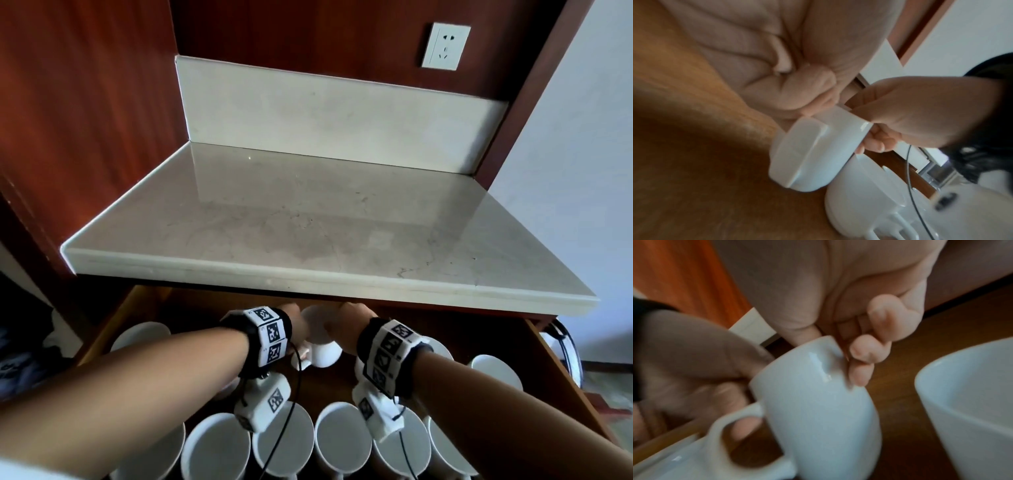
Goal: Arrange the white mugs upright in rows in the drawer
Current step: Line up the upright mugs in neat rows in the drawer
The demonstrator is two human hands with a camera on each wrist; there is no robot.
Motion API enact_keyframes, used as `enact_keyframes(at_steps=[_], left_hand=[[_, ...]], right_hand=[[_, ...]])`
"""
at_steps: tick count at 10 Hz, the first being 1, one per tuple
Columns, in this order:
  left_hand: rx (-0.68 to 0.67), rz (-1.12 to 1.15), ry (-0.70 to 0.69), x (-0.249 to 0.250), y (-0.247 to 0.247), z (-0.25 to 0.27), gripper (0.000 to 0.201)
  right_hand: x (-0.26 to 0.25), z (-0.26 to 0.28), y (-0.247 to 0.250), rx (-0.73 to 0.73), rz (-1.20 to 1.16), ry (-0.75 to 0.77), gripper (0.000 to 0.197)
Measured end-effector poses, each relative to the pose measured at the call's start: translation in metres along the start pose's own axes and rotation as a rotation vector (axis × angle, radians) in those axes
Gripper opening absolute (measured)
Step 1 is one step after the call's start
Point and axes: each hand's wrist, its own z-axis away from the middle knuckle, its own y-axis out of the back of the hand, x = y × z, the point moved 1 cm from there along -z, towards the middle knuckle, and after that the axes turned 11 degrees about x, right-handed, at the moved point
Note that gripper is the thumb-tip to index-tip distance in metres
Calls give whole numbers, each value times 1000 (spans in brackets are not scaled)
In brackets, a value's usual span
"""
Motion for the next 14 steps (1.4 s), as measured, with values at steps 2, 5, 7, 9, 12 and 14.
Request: enact_keyframes(at_steps=[2, 5, 7, 9, 12, 14], left_hand=[[1, -19, -25, -4, 3, 7, 30], [104, -615, -101, -67, 49, 16, 37], [-26, -678, -2, -103, 47, 13, 40], [-103, -735, -27, -100, 39, 15, 34], [55, -422, -42, -80, 44, 16, 27], [28, 25, 132, -78, 36, 13, 24]], right_hand=[[9, -20, -18, -22, -41, -117, 32], [15, -25, -26, -153, 33, -51, 48], [14, -19, -21, -154, 33, -55, 40], [9, -4, -7, -120, 112, -47, 35], [-46, 15, 15, -19, -284, 0, 45], [-78, 1, 7, -163, -642, -326, 26]])
